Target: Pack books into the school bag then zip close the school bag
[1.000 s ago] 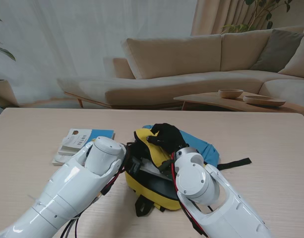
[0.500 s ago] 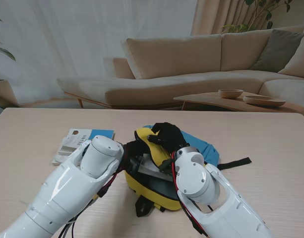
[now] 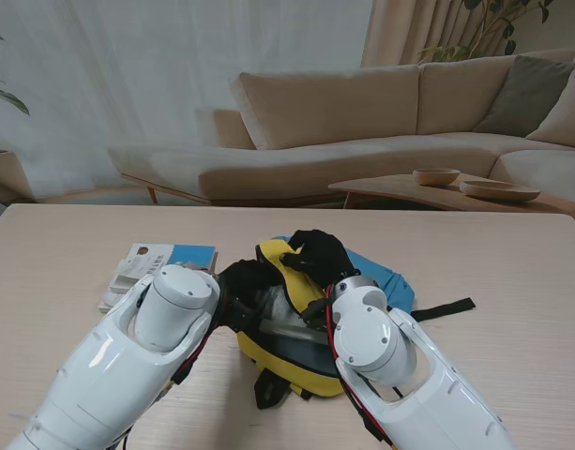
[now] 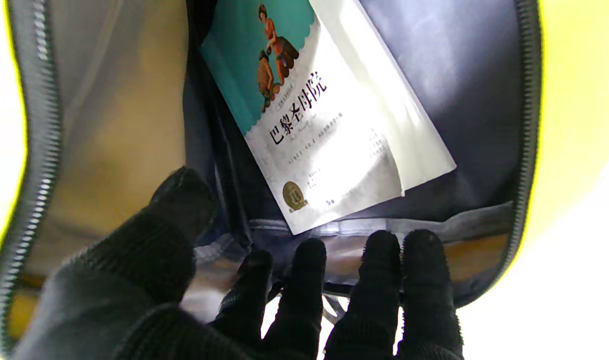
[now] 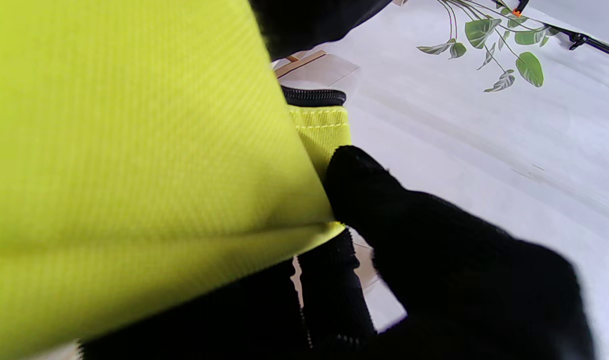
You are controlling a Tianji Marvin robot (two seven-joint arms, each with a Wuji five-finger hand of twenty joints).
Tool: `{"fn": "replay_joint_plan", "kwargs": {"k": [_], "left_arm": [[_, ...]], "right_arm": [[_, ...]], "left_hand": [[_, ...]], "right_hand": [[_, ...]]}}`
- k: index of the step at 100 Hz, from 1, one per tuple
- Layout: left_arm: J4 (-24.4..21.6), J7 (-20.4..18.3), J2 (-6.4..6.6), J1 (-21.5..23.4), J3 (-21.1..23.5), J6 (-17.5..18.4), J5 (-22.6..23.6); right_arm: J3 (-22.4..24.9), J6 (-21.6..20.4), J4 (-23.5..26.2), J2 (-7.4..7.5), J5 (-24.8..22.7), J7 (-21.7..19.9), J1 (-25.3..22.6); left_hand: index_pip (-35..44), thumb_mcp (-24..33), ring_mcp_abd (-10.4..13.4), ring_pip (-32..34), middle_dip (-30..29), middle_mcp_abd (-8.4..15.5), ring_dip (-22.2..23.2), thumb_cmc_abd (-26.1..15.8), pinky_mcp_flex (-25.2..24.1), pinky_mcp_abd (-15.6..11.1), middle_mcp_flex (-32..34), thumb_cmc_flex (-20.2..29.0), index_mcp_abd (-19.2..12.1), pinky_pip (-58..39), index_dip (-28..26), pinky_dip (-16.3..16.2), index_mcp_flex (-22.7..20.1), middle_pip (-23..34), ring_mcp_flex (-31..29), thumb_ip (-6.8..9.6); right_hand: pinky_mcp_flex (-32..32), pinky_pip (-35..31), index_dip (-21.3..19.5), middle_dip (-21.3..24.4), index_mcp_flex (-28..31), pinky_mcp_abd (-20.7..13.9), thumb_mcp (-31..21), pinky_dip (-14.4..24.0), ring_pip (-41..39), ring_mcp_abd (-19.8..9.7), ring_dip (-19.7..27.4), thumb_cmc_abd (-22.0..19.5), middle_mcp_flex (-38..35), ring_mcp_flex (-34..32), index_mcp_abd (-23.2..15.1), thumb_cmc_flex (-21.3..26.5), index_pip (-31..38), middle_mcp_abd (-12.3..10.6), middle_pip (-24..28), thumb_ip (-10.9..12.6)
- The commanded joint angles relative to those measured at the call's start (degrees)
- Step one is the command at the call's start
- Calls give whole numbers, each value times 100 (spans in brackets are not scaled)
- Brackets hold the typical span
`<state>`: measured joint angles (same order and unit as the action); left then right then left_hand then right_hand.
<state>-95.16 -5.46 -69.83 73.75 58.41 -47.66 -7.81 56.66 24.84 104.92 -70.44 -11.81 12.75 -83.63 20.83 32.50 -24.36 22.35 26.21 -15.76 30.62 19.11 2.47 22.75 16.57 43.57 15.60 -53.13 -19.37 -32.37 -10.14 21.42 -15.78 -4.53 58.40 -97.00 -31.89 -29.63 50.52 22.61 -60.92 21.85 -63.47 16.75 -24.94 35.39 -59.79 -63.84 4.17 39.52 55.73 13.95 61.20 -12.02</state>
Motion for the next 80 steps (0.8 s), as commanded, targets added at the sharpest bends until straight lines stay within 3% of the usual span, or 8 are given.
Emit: {"fn": "replay_joint_plan", "kwargs": {"k": [1, 18, 37, 59, 80], "left_arm": [[-227, -147, 56, 145, 35, 54, 74], [-670, -336, 261, 494, 134, 305, 629], [-1156, -372, 447, 1031, 404, 586, 1558], [-1598, -244, 552, 1686, 908, 1153, 2510], [-1793, -290, 634, 2077, 1336, 1721, 3107]], "right_arm": [[7, -35, 21, -56, 1, -79, -10], [23, -40, -11, -42, -4, -122, -1], [3, -57, -30, 2, -66, -241, -8], [-136, -149, -111, 91, -280, -476, -9], [-329, -276, -271, 168, -529, -658, -9]], "left_hand": [[345, -167, -38, 144, -43, -81, 6, -122, 37, 75, 199, -59, -119, 3, -197, 49, 127, 24, -97, 224], [912, -241, -69, 236, 14, -96, 82, -194, 58, 99, 331, 24, -134, -69, -419, 40, 151, 59, -179, 222], [1046, -248, -66, 229, 34, -84, 92, -230, 21, 121, 379, 46, -178, -63, -472, 44, 129, 58, -174, 228], [1078, -234, 56, 150, 52, -2, 87, -238, -137, 47, 310, 100, -268, 11, -487, 46, 125, 11, -54, 231], [1088, -292, 233, 10, 65, 173, 86, -277, -432, -88, 242, 25, -485, 172, -511, -6, 132, -58, 92, 229]], "right_hand": [[129, -304, -97, -113, 152, -92, -28, 3, -97, 299, 48, -123, -118, -306, -460, 328, 268, 108, 139, -80], [83, -294, -93, -112, 155, -89, -32, 3, -90, 284, 49, -123, -114, -293, -459, 327, 266, 107, 136, -80], [21, -320, -72, -103, 152, -52, -27, 30, -88, 291, 45, -123, -106, -262, -460, 319, 250, 104, 122, -77], [-136, -359, 1, -89, 158, -28, -37, 95, -91, 271, 30, -111, -97, -199, -517, 269, 210, 91, 98, -62], [-195, -389, 95, -61, 169, -43, -51, 170, -84, 240, 17, -93, -91, -160, -559, 230, 182, 62, 58, -56]]}}
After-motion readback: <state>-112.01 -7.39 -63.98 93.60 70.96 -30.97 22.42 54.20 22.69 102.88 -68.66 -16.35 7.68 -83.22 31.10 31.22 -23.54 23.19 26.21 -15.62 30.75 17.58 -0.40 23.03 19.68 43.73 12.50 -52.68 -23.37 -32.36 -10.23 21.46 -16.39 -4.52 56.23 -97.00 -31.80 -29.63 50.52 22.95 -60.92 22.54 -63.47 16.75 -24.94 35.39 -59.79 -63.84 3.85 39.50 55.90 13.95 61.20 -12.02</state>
